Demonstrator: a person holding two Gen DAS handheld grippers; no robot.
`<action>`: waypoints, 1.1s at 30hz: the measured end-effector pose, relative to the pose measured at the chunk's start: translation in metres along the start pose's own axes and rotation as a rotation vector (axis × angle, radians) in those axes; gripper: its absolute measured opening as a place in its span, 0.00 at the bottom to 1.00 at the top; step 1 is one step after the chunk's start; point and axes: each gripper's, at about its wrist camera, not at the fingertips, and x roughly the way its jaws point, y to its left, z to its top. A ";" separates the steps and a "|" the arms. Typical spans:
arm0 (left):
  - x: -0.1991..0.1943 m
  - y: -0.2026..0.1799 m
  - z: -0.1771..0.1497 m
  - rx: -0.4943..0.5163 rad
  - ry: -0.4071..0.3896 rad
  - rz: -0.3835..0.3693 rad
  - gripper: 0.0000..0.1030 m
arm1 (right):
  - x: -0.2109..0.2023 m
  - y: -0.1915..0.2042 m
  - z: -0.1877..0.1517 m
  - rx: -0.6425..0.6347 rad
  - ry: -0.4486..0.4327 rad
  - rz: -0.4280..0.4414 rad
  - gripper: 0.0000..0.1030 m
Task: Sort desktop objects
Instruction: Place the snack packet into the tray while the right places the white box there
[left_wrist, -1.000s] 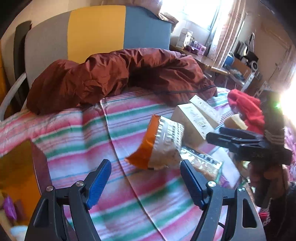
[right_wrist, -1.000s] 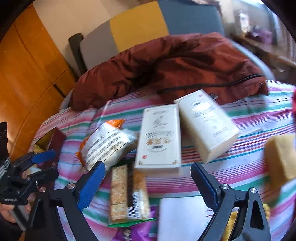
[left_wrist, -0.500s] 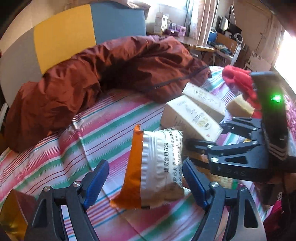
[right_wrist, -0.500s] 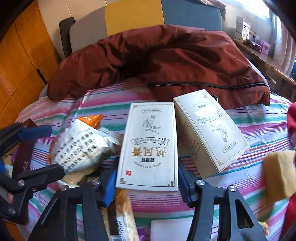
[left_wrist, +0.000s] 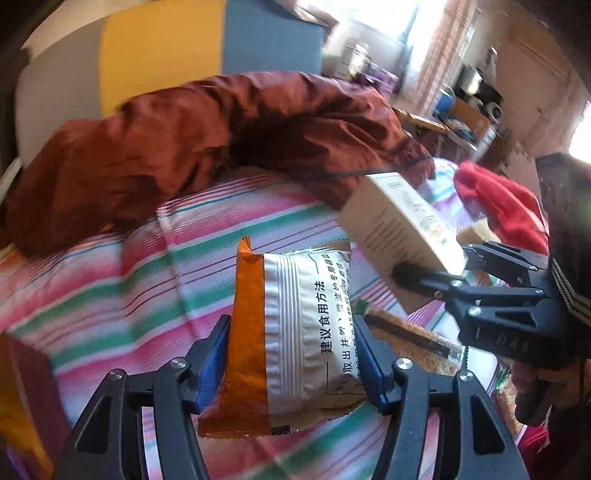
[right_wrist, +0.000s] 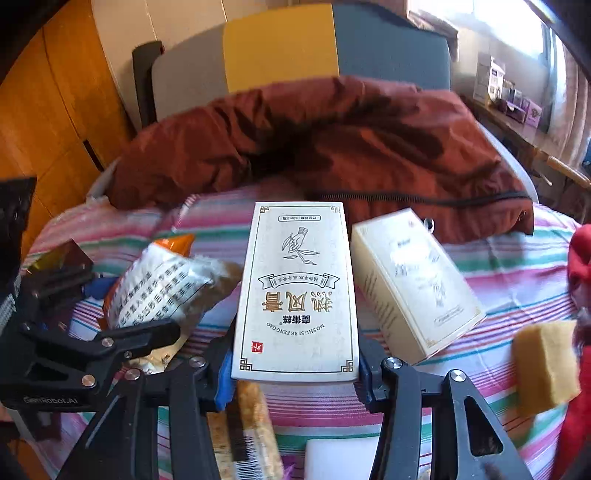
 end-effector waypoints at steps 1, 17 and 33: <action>-0.007 0.004 -0.003 -0.023 -0.006 0.007 0.61 | -0.002 0.002 0.001 -0.001 -0.007 0.006 0.49; -0.144 0.103 -0.073 -0.266 -0.187 0.191 0.61 | -0.046 0.134 0.000 -0.120 -0.046 0.233 0.49; -0.178 0.217 -0.120 -0.467 -0.201 0.368 0.78 | 0.010 0.299 0.016 -0.173 0.036 0.322 0.56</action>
